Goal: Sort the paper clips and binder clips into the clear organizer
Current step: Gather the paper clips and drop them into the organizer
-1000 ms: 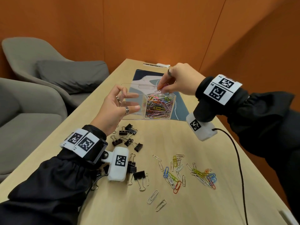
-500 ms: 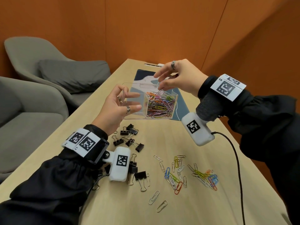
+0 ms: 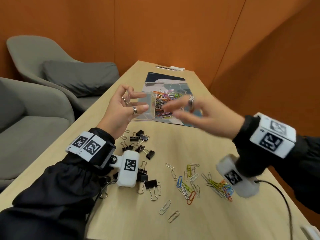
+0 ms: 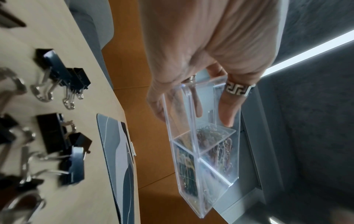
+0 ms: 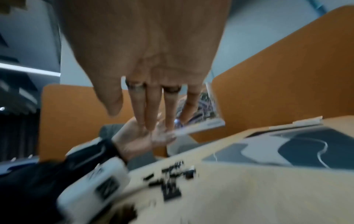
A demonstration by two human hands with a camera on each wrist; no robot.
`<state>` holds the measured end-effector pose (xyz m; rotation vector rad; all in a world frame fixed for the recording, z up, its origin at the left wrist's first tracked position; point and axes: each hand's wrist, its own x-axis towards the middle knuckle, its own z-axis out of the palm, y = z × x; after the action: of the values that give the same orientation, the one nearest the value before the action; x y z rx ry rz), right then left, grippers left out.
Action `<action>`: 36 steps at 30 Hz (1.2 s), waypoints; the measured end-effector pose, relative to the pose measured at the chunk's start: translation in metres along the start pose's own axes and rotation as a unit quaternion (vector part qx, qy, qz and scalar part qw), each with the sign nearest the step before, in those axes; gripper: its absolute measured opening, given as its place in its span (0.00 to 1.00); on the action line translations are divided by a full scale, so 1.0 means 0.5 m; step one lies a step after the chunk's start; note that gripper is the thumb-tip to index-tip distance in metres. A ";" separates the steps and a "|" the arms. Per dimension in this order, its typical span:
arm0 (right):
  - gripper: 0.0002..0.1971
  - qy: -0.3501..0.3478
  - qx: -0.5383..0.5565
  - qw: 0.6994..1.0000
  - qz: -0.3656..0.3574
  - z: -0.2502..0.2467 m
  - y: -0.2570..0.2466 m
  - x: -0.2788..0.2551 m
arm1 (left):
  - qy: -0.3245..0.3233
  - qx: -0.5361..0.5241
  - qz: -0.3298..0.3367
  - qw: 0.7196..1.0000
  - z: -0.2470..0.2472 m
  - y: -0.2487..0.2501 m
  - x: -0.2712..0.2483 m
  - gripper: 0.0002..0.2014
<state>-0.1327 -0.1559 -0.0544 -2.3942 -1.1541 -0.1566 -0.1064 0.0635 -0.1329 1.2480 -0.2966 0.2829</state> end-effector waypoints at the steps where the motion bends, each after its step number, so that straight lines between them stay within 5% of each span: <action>1: 0.18 -0.093 -0.025 0.995 0.008 0.013 0.000 -0.021 | 0.001 -0.002 0.002 1.000 0.000 0.001 -0.001 0.22; 5: 0.26 -0.376 -0.041 0.926 0.015 0.064 0.005 -0.100 | -0.003 0.005 -0.001 1.000 0.004 0.002 -0.002 0.22; 10: 0.27 -0.462 -0.067 0.883 -0.043 0.100 0.005 -0.152 | -0.005 0.013 -0.002 1.000 0.003 0.003 -0.004 0.22; 16: 0.27 -0.443 -0.131 0.882 -0.093 0.107 0.025 -0.177 | -0.011 0.015 -0.007 1.000 0.005 -0.001 -0.004 0.22; 22: 0.23 -0.283 -0.015 0.957 -0.067 0.110 0.016 -0.156 | -0.009 0.016 -0.014 1.000 0.004 -0.004 -0.003 0.22; 26: 0.27 -0.314 0.011 0.949 -0.016 0.142 -0.012 -0.134 | -0.006 0.019 -0.019 1.000 0.004 -0.003 -0.004 0.22; 32: 0.12 -0.332 0.041 0.941 0.049 0.167 -0.009 -0.108 | -0.009 0.023 -0.023 0.999 0.006 -0.004 -0.007 0.22; 36: 0.11 -0.320 0.033 0.944 0.072 0.157 0.010 -0.095 | -0.008 0.028 -0.021 0.999 0.007 -0.005 -0.006 0.22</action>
<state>-0.1671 -0.1556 -0.1397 -2.5261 -1.2028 0.7487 -0.1085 0.0595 -0.1351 1.3100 -0.2785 0.2465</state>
